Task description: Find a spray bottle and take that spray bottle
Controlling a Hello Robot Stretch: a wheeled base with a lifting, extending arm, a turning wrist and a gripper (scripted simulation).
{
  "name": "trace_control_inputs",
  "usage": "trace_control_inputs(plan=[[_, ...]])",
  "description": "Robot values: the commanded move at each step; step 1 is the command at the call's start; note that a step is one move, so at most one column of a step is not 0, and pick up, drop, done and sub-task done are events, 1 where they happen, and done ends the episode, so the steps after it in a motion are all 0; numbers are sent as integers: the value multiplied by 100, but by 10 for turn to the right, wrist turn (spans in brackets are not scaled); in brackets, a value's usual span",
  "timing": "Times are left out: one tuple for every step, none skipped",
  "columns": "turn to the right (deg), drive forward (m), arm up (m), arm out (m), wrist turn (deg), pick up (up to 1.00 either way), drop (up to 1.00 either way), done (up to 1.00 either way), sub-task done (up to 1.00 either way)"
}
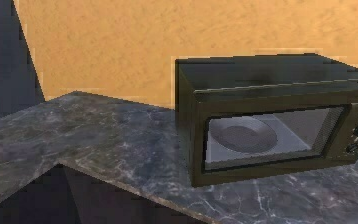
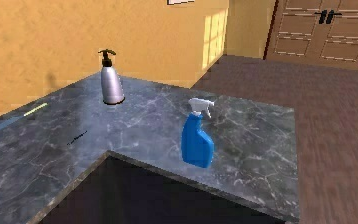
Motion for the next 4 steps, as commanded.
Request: trace_control_inputs(plan=[[0, 0, 50, 0, 0, 0, 0, 0, 0], [0, 0, 38, 0, 0, 0, 0, 0, 0], [0, 0, 0, 22, 0, 0, 0, 0, 0], [0, 0, 0, 0, 450, 0, 0, 0, 0]])
